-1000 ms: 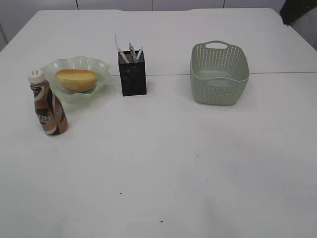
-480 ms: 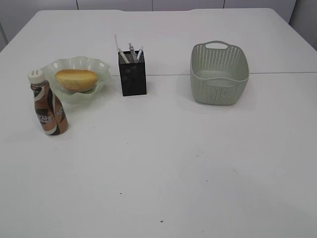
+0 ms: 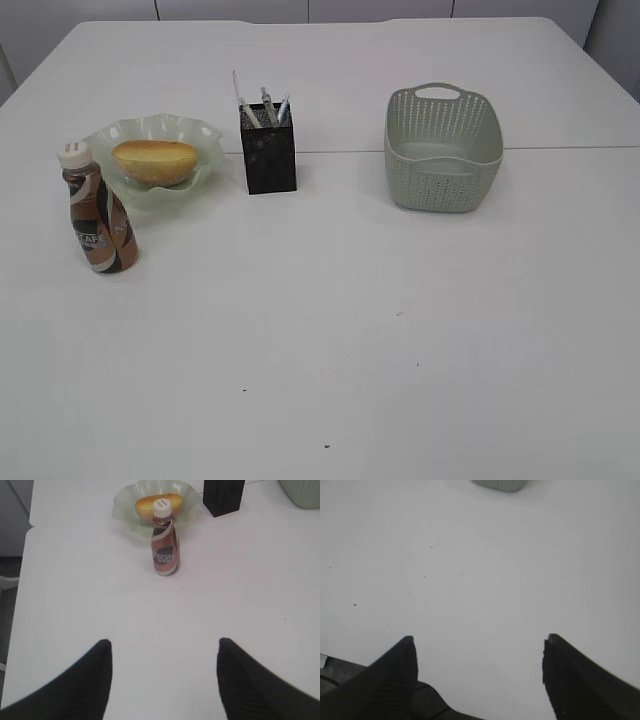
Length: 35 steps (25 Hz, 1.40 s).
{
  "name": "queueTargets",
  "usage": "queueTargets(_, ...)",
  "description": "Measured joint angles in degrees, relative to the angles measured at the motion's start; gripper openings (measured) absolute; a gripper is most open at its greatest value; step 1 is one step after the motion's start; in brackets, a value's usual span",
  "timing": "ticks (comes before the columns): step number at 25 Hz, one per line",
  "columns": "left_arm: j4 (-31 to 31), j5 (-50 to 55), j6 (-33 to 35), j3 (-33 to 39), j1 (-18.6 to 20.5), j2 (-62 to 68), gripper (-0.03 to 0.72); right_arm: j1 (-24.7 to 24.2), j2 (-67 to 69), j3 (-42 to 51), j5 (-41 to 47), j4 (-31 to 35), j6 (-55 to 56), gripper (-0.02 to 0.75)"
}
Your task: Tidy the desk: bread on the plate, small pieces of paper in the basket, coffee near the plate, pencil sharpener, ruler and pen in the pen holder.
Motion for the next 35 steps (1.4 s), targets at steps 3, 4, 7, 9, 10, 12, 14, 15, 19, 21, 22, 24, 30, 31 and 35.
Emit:
queueTargets(3,0.0,-0.1,0.0,3.7,0.0,-3.5,0.486,0.0,-5.9,2.8,-0.1,-0.6,-1.2,0.571)
queueTargets(4,0.0,-0.4,0.0,5.0,0.0,-4.6,0.486,0.0,-8.0,3.8,-0.2,-0.8,-1.6,0.571)
queueTargets(7,0.0,-1.3,0.0,8.5,0.0,-8.3,0.486,0.0,-14.0,6.9,-0.6,-1.6,-2.3,0.570)
queueTargets(9,0.0,-2.0,0.1,10.8,0.0,-10.9,0.486,0.0,-17.9,8.8,-1.1,-2.6,-2.5,0.570)
queueTargets(10,0.0,-2.1,0.2,12.0,0.0,-12.1,0.486,0.0,-20.4,9.7,-1.4,-2.9,-2.5,0.570)
queueTargets(12,-0.3,-2.0,0.8,13.9,0.0,-14.1,0.486,0.0,-23.6,11.3,-2.1,-3.4,-2.5,0.570)
queueTargets(14,-0.6,-1.4,1.3,14.7,0.0,-15.8,0.486,0.0,-26.9,12.6,-2.2,-3.4,-2.5,0.570)
queueTargets(15,-0.9,-1.3,1.6,14.7,0.0,-16.7,0.486,0.0,-28.0,13.0,-2.2,-3.5,-2.5,0.570)
queueTargets(19,-4.6,0.6,4.4,15.2,0.0,-19.9,0.486,0.0,-29.2,14.6,-0.4,-3.6,-2.5,0.570)
queueTargets(21,-6.7,0.9,6.7,15.3,0.0,-20.9,0.486,0.0,-29.2,15.1,0.5,-2.8,-2.5,0.570)
queueTargets(22,-7.1,0.9,7.2,15.4,0.0,-21.0,0.486,0.0,-29.2,15.5,0.7,-2.2,-2.5,0.570)
queueTargets(24,-7.5,0.9,7.7,15.7,0.0,-21.0,0.486,0.0,-29.2,15.8,1.0,-1.1,-2.5,0.570)
queueTargets(30,-8.3,0.9,8.1,15.6,0.0,-21.0,0.469,0.0,-29.2,15.8,1.3,1.2,-2.5,0.570)
queueTargets(31,-8.9,0.9,8.1,15.6,0.0,-21.0,0.463,0.0,-29.2,15.8,1.3,1.2,-2.5,0.570)
queueTargets(35,-11.4,0.9,8.2,15.6,0.0,-21.0,0.452,0.0,-29.2,15.8,1.3,1.3,-2.5,0.569)
